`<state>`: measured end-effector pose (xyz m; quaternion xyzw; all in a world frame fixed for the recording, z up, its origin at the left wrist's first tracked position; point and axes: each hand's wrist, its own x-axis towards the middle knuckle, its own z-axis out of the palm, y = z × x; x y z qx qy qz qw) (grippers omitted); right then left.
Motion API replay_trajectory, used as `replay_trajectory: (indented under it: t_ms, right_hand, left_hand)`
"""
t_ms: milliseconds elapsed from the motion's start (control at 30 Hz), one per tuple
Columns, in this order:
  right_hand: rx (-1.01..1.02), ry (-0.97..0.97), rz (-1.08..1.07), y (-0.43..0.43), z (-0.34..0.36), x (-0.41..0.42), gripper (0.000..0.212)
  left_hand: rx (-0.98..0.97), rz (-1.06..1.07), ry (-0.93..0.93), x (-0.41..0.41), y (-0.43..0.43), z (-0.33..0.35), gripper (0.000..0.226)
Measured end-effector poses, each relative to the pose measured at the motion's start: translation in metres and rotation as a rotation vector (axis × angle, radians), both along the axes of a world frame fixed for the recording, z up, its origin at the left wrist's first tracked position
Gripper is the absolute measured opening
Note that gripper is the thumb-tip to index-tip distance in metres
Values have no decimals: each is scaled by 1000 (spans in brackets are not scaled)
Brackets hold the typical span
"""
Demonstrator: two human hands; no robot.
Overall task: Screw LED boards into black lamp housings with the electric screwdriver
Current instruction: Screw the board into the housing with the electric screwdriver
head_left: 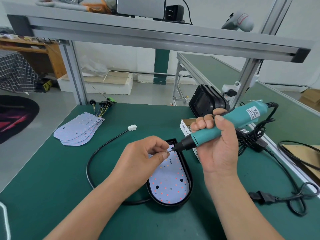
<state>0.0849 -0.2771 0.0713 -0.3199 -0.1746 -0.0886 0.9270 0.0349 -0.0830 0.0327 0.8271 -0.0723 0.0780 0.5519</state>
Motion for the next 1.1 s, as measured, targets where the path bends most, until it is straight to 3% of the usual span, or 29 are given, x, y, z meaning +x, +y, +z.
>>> replay_trajectory:
  t_ms: [1100]
  right_hand:
    - [20, 5, 4, -1, -1, 2, 14]
  left_hand:
    - [18, -25, -25, 0, -1, 0, 18]
